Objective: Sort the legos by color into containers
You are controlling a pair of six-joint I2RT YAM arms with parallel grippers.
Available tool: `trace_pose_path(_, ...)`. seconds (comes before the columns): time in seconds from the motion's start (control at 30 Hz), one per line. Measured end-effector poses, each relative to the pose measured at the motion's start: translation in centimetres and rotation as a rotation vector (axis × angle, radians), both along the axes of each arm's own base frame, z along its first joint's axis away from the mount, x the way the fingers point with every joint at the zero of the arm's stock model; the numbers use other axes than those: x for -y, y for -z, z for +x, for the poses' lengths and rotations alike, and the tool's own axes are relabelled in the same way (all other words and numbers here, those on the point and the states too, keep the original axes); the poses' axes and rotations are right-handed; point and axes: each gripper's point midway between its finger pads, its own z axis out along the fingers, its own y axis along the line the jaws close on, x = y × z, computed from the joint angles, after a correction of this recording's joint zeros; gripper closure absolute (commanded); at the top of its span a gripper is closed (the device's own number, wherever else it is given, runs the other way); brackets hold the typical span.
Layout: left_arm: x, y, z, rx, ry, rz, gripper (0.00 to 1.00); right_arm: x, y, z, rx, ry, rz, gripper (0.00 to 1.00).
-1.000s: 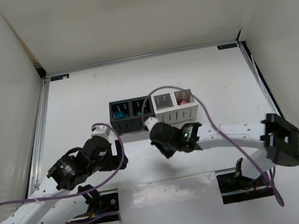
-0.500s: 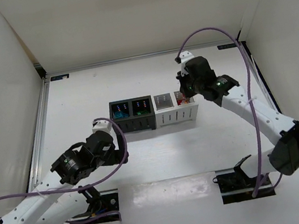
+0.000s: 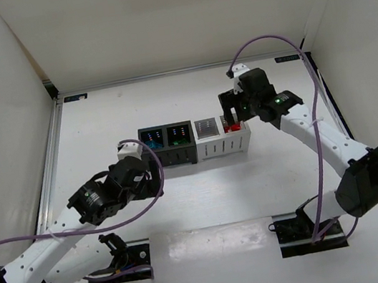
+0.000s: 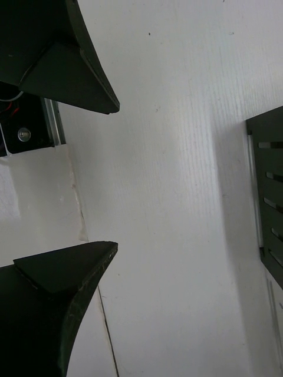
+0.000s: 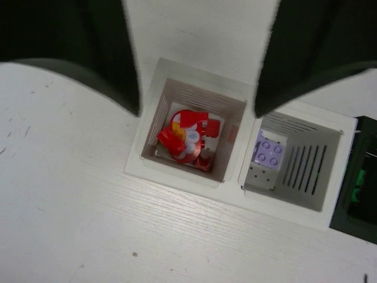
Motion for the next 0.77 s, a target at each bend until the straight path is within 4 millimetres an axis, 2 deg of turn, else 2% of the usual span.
trace_pose_path(0.17, 0.1, -0.8, 0.8, 0.020, -0.028, 0.015, 0.00, 1.7, -2.5, -0.2, 0.048, 0.051, 0.050, 0.10)
trace_pose_path(0.23, -0.2, -1.4, 1.2, 0.035, -0.049, 0.008, 0.00, 2.9, -3.7, -0.5, 0.060, 0.095, 0.084, 0.10)
trace_pose_path(0.4, -2.3, -2.6, 2.2, 0.075, -0.165, -0.011, 0.00, 8.5, -6.0, -0.6, 0.076, 0.284, 0.206, 0.10)
trace_pose_path(0.57, -4.7, -3.1, 2.8, 0.074, -0.275, -0.010, 0.00, 12.7, -6.9, -2.2, 0.089, 0.413, 0.281, 0.10)
trace_pose_path(0.63, -5.5, -3.2, 3.0, 0.067, -0.311, -0.010, 0.00, 13.1, -6.9, -2.8, 0.090, 0.429, 0.292, 0.10)
trace_pose_path(0.77, -6.8, -3.2, 3.2, 0.053, -0.372, -0.012, 0.00, 12.7, -6.8, -3.4, 0.081, 0.424, 0.301, 0.10)
